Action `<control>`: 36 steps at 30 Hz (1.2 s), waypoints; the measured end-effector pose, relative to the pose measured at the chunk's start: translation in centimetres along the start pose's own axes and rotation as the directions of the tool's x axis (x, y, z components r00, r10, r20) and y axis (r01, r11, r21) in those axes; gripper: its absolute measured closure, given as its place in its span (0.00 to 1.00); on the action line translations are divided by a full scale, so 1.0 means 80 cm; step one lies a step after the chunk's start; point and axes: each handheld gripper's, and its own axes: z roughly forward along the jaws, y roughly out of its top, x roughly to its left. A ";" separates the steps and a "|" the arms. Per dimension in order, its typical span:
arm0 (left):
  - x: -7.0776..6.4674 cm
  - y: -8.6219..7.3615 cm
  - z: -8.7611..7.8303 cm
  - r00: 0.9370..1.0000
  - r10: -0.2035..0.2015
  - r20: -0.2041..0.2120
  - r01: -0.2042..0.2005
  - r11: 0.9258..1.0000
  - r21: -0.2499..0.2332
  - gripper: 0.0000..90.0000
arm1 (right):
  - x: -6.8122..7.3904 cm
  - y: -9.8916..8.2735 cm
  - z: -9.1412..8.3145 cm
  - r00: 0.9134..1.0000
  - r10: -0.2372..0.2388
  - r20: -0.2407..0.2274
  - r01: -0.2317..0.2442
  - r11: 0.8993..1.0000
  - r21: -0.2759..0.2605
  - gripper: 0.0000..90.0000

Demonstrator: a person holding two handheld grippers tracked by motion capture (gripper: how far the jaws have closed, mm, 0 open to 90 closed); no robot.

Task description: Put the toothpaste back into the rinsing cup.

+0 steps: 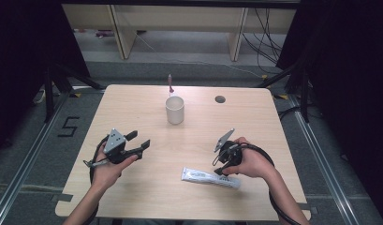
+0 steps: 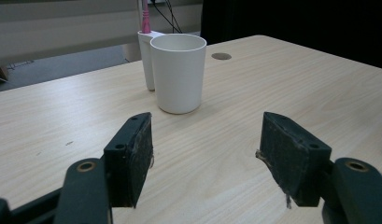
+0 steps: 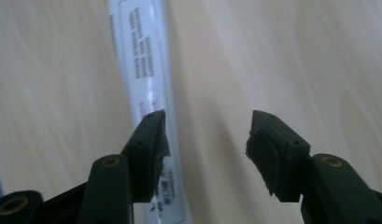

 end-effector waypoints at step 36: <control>-0.005 -0.008 0.004 1.000 0.003 0.019 -0.003 1.000 0.026 0.38 | 0.022 0.039 0.049 0.992 -0.101 -0.072 0.119 0.935 0.335 0.65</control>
